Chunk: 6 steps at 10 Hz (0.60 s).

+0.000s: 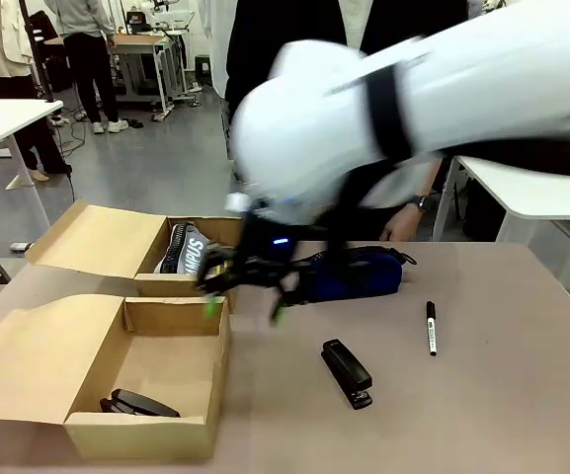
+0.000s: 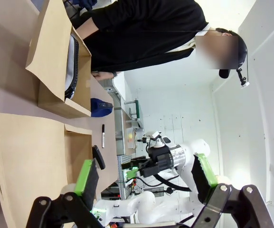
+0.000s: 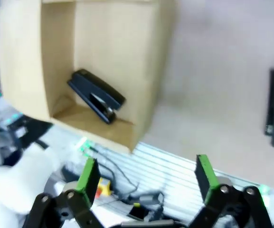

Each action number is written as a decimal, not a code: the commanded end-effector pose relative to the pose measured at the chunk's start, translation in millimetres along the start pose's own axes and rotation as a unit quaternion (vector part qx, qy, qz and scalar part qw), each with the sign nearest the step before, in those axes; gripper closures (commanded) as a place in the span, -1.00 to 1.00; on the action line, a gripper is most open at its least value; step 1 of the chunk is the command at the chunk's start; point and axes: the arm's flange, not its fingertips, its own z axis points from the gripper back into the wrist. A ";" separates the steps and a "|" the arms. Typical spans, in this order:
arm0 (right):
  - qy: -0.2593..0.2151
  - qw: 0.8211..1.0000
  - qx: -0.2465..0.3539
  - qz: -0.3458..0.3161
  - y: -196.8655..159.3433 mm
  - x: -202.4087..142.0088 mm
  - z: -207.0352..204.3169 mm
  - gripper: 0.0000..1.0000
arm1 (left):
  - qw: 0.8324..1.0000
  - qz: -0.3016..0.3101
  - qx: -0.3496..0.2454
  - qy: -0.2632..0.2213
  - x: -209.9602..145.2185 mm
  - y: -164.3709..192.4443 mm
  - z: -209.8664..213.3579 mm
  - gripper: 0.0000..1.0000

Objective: Place items inside the box.
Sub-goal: Pick up a Pencil pouch or Stapler and place it inside the Mailer Box closest to the robot.

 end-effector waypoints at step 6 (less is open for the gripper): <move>0.030 0.999 -0.024 0.023 -83.7 -42.1 10.2 -1.00 | 1.000 -0.010 -0.004 0.003 -2.6 0.1 -0.5 -1.00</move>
